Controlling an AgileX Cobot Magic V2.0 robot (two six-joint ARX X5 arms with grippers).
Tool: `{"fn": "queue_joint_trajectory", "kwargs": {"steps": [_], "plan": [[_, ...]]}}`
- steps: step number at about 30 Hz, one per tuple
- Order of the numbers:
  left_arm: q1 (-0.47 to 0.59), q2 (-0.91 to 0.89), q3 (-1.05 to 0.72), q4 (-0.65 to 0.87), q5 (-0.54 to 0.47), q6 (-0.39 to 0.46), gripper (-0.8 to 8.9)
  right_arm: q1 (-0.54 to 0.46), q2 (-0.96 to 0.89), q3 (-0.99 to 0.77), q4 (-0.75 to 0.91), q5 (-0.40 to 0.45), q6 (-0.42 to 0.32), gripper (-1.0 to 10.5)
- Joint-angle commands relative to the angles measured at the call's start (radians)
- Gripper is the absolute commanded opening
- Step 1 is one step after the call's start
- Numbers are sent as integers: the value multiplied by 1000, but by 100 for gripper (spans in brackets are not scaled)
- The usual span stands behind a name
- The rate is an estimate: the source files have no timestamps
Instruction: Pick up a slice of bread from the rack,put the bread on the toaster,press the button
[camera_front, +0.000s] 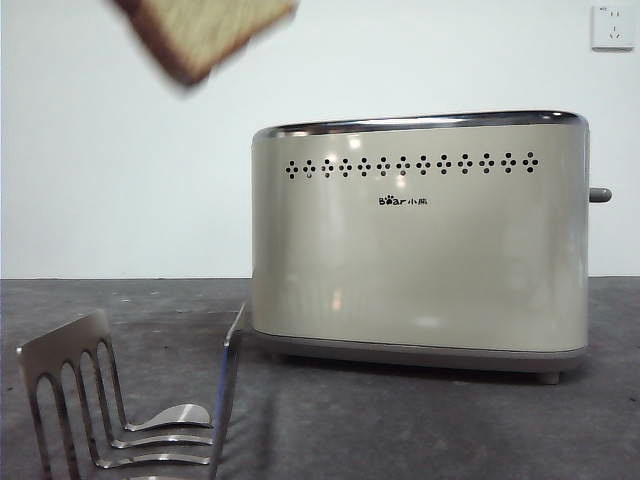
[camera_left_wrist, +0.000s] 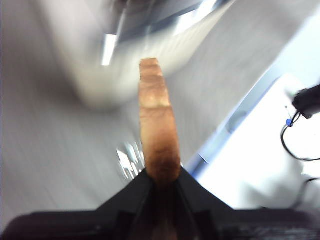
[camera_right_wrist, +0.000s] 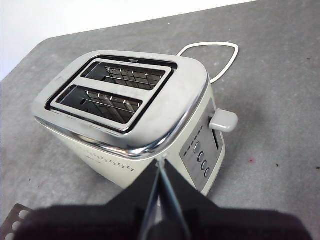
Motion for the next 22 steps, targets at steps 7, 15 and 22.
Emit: {"fn": "queue_joint_trajectory", "kwargs": {"steps": [7, 15, 22], "plan": [[-34, 47, 217, 21, -2, 743, -13, 1, -2, 6, -10, -2, -4, 0], [-74, 158, 244, 56, -175, 869, -13, 1, -2, 6, -13, -2, -3, 0], [-125, 264, 244, 115, -196, 913, -13, 1, -2, 6, -14, -2, 7, 0]]}}
